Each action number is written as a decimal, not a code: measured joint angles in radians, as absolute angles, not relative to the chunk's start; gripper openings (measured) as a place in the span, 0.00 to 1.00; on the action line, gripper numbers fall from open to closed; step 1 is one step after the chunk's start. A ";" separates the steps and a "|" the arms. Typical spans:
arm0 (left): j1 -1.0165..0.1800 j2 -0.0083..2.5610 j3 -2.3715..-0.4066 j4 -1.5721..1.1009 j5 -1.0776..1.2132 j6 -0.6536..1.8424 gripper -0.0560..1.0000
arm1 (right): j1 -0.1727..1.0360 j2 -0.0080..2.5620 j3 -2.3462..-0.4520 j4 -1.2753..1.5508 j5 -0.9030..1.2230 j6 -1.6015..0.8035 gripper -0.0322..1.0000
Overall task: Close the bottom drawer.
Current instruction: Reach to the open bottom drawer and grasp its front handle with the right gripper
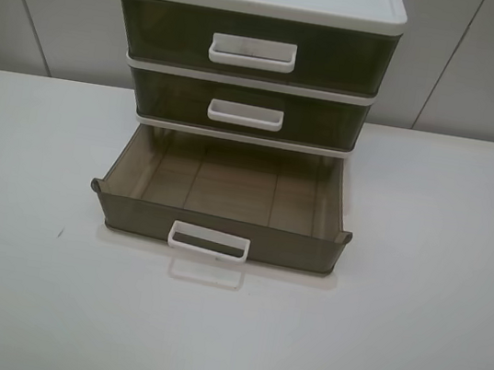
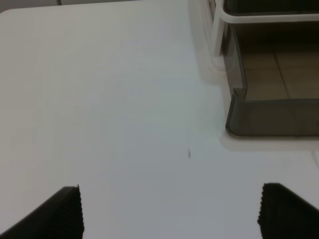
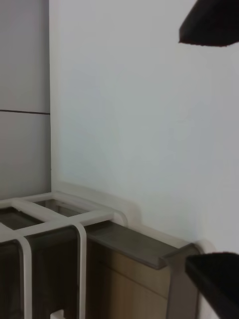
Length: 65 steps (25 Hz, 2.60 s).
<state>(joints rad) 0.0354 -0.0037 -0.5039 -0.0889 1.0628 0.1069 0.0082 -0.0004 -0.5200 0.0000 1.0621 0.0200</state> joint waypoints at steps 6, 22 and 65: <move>0.035 -0.004 -0.504 -0.089 1.063 0.107 0.73 | 0.008 0.000 -0.520 0.000 1.062 0.020 0.72; 0.035 -0.004 -0.504 -0.089 1.063 0.107 0.73 | 0.110 0.000 -0.520 0.000 1.061 0.020 0.72; 0.035 -0.004 -0.504 -0.086 1.063 0.107 0.73 | 0.975 1.402 -0.615 0.316 0.168 0.034 0.10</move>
